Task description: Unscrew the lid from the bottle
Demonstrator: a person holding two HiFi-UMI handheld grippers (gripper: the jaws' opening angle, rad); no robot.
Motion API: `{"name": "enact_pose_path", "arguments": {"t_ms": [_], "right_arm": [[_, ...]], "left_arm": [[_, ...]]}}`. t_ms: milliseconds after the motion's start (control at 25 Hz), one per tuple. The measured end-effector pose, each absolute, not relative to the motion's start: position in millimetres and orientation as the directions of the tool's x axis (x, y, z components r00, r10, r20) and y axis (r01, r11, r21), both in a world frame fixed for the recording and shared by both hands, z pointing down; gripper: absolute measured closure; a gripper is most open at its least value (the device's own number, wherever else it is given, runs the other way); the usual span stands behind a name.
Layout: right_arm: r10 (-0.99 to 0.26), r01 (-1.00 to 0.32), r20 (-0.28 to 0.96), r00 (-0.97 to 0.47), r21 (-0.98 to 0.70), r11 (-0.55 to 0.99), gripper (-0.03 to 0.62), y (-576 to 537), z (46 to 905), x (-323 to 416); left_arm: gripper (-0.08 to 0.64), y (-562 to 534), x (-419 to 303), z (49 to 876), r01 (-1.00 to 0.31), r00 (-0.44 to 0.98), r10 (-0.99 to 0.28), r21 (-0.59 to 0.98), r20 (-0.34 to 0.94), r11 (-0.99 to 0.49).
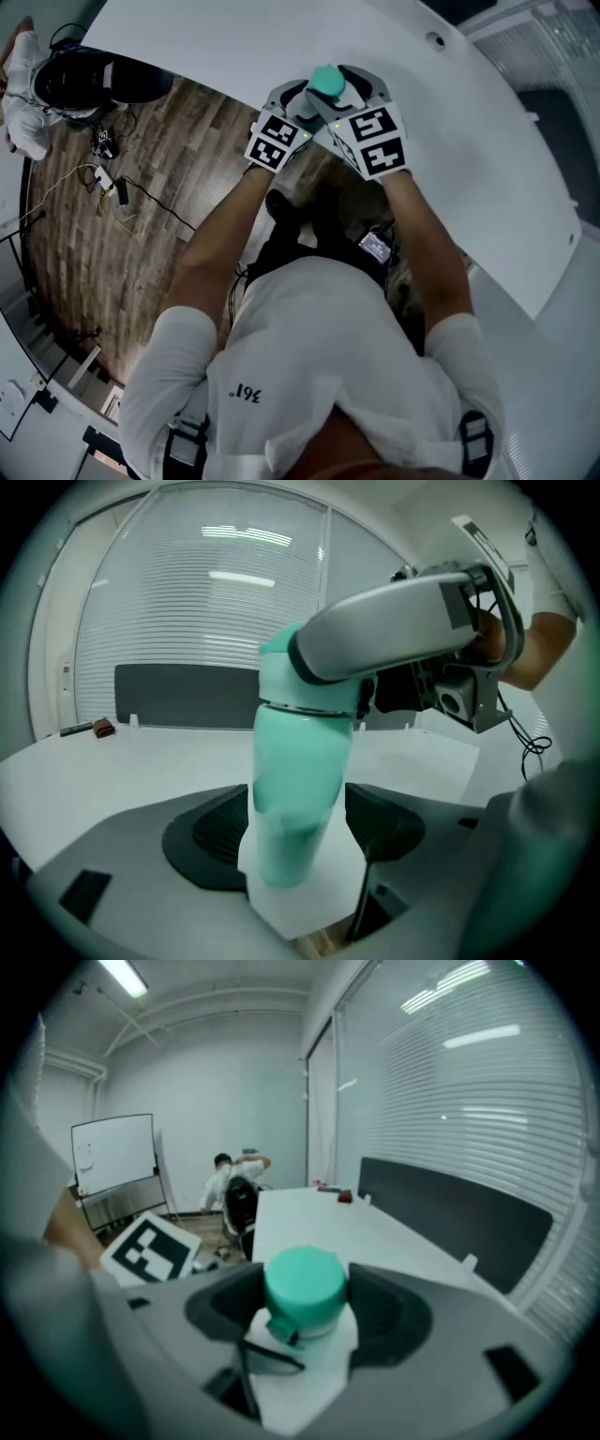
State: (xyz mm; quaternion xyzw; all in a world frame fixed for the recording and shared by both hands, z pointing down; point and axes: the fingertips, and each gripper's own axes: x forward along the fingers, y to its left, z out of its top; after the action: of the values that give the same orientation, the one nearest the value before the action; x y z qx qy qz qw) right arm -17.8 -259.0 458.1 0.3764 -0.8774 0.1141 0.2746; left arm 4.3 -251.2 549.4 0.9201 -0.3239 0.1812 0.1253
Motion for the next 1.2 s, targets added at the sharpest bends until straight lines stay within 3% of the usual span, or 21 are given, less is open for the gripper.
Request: {"name": "enact_pose_path", "arguments": {"t_ms": [400,1200], "right_arm": [[-0.681,-0.81,0.55,-0.484,0.015,0.587,0.305,-259.8,456.0,-20.3],[-0.52,-0.596,0.578,-0.629,0.07,0.8,0.305,-252.5,460.4,-21.7]], "left_arm": [[0.23,-265.3,7.5,547.7,-0.786,0.581,-0.669,0.107,0.464,-0.609],[0.232,-256.0,14.8,549.8,-0.501,0.786,-0.397,0.111,0.474,-0.859]]}}
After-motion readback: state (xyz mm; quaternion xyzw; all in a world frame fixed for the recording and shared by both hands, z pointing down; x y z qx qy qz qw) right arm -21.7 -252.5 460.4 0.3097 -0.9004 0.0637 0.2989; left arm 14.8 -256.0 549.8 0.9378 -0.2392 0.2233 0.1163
